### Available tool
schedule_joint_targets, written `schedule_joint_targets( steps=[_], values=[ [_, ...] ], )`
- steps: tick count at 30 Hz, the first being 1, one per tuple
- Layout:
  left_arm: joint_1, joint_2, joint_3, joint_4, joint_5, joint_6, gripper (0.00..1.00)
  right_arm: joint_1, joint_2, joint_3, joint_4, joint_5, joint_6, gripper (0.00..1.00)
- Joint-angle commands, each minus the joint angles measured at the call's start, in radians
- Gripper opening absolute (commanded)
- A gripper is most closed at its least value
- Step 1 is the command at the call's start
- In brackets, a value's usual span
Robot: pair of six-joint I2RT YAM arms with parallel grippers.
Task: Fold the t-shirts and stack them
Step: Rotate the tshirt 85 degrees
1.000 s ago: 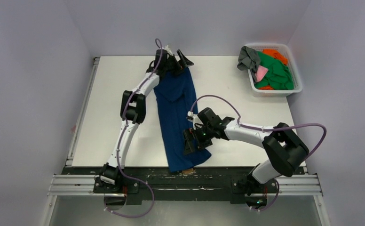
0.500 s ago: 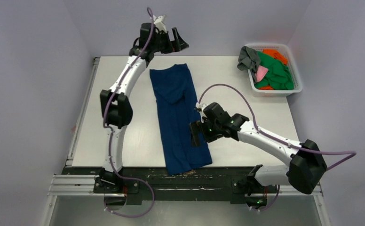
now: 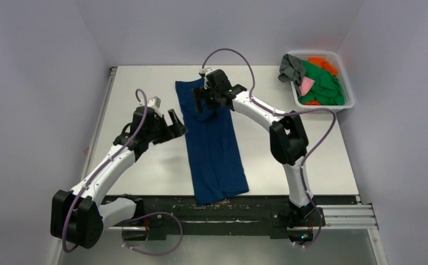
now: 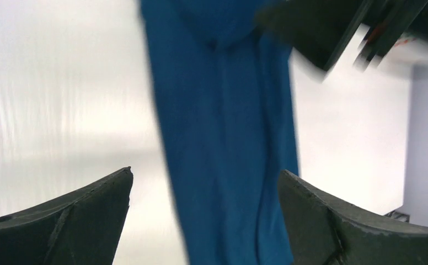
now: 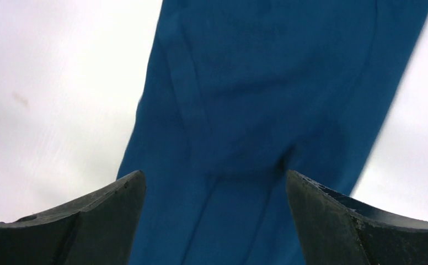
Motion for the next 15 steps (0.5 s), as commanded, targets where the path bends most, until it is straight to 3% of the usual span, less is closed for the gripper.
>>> schedule_joint_targets(
  steps=[1, 8, 15],
  values=[
    [-0.013, -0.182, -0.159, -0.076, -0.037, -0.104, 1.0, -0.002, 0.214, 0.261, -0.063, -0.001, -0.059, 0.94],
    [-0.016, -0.415, -0.306, -0.175, -0.082, -0.14, 1.0, -0.004, 0.431, 0.465, -0.043, 0.096, -0.096, 0.94],
    [-0.016, -0.435, -0.294, -0.239, -0.091, -0.137, 1.0, -0.015, 0.585, 0.557, -0.118, 0.249, -0.019, 0.94]
  ],
)
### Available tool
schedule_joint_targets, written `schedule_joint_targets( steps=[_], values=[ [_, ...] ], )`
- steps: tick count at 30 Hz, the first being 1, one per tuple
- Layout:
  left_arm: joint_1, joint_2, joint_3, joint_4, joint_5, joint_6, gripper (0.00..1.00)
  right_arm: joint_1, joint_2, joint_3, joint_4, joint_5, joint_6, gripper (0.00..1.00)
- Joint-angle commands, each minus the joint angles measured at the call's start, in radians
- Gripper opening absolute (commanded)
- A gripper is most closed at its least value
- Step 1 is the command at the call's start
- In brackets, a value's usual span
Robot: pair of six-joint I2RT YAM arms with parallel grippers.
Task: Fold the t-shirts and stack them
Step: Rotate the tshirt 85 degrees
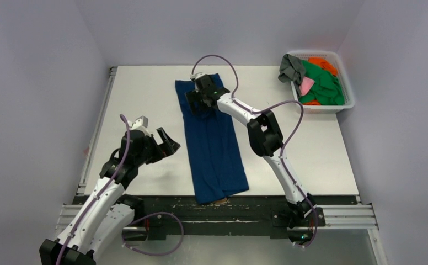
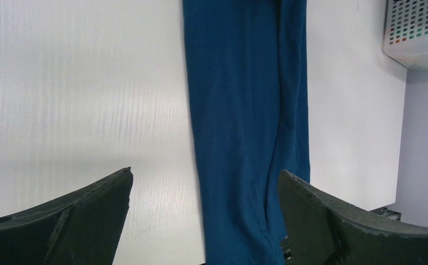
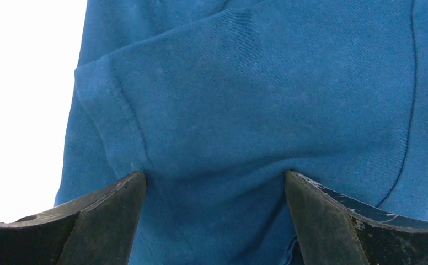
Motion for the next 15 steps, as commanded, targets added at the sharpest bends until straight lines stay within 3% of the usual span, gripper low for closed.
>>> schedule_joint_targets(
  steps=[1, 5, 10, 15],
  values=[
    [-0.002, 0.007, 0.006, -0.031, -0.026, -0.015, 1.0, -0.025, 0.104, 0.083, -0.095, 0.134, 0.078, 0.94],
    [-0.002, 0.035, 0.029, -0.033, -0.026, -0.011, 1.0, -0.058, 0.205, 0.26, -0.178, 0.126, 0.172, 0.94],
    [-0.002, 0.122, 0.071, -0.036, 0.005, -0.007, 1.0, -0.098, 0.179, 0.208, -0.01, 0.042, 0.305, 0.93],
    [-0.01, 0.188, 0.061, 0.024, 0.071, -0.043, 1.0, -0.102, 0.217, 0.324, 0.11, -0.053, 0.361, 0.93]
  ],
)
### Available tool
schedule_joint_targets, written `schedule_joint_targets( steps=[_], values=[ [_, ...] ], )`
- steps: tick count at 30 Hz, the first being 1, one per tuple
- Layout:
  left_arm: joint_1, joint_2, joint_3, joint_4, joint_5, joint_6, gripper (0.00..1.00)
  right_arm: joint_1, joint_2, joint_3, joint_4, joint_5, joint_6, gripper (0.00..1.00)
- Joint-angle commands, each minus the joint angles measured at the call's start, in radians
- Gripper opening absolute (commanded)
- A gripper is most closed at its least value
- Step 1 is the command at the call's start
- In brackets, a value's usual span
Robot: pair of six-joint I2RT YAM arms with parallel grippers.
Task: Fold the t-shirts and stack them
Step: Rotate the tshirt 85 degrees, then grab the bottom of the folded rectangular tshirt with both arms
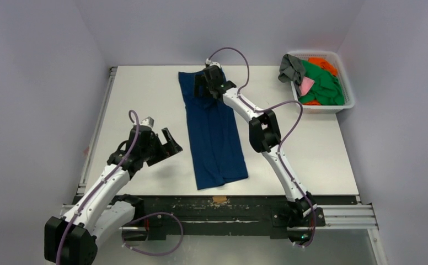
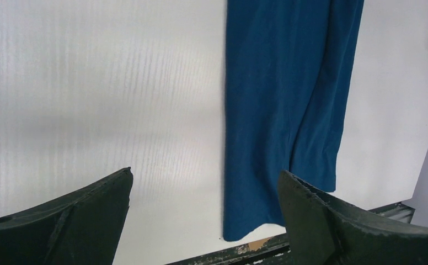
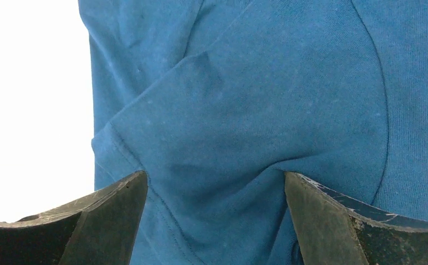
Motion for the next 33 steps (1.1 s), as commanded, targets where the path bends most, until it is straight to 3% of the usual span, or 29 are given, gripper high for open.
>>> schedule_joint_targets(
  steps=[1, 8, 12, 15, 20, 28, 33],
  values=[
    [-0.021, 0.042, 0.028, 0.062, 0.067, -0.045, 1.0, -0.023, 0.046, 0.071, 0.113, -0.104, 0.093, 0.93],
    [-0.231, 0.112, 0.014, 0.066, 0.034, -0.112, 0.97, -0.023, -0.334, -0.196, 0.148, -0.317, -0.045, 0.94],
    [-0.345, 0.145, -0.041, 0.099, 0.035, -0.177, 0.94, -0.023, -0.656, -0.577, 0.162, -0.338, -0.096, 0.93],
    [-0.418, 0.194, -0.071, 0.145, 0.051, -0.213, 0.87, -0.023, -0.879, -0.872, 0.176, -0.247, -0.096, 0.93],
    [-0.494, 0.299, -0.067, 0.198, 0.029, -0.22, 0.71, -0.023, -1.147, -1.239, 0.156, -0.155, -0.032, 0.89],
    [-0.568, 0.43, -0.04, 0.272, -0.018, -0.238, 0.44, -0.023, -1.395, -1.615, 0.04, -0.172, 0.064, 0.84],
    [-0.596, 0.486, -0.039, 0.254, -0.031, -0.257, 0.11, -0.023, -1.449, -1.738, 0.005, -0.243, 0.091, 0.79]
  ],
)
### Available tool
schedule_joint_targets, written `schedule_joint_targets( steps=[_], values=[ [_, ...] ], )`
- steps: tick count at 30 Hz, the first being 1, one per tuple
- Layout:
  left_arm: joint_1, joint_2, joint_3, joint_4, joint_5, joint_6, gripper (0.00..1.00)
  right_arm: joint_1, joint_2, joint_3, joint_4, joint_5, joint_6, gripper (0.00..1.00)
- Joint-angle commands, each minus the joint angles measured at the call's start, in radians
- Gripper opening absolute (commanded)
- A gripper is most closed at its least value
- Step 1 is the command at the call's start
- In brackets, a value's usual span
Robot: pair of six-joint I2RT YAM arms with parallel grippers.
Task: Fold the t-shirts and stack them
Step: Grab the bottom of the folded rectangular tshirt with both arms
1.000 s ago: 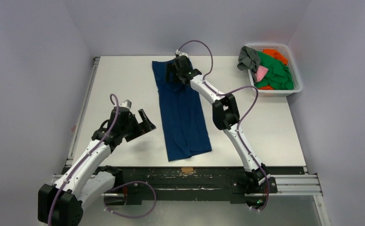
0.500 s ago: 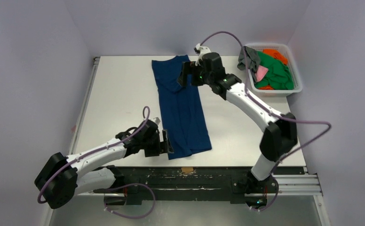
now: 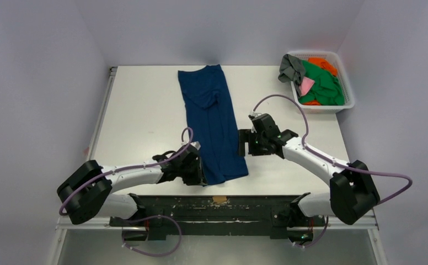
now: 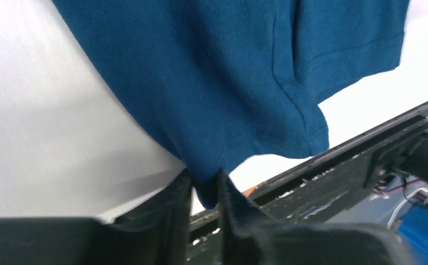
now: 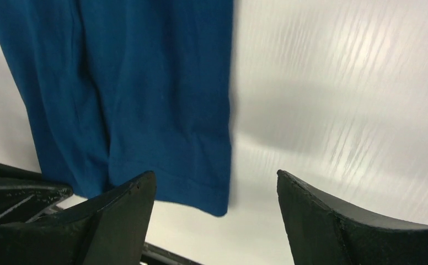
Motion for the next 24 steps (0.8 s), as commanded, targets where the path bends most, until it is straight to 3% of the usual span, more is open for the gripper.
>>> schedule_joint_targets(
  steps=[1, 7, 15, 22, 24],
  values=[
    [-0.025, 0.029, 0.003, -0.051, -0.058, -0.023, 0.04, -0.001, -0.079, -0.064, -0.02, -0.053, 0.055, 0.78],
    [-0.068, -0.056, -0.015, -0.169, -0.118, -0.058, 0.0, -0.001, -0.111, -0.142, -0.023, -0.099, 0.085, 0.67],
    [-0.092, -0.12, -0.046, -0.184, -0.151, -0.108, 0.0, 0.006, -0.056, -0.234, 0.09, -0.224, 0.127, 0.53],
    [-0.106, -0.12, -0.038, -0.193, -0.166, -0.13, 0.0, 0.084, -0.002, -0.244, 0.133, -0.265, 0.162, 0.48],
    [-0.111, -0.122, -0.037, -0.197, -0.17, -0.134, 0.0, 0.093, 0.006, -0.249, 0.133, -0.265, 0.168, 0.4]
  ],
)
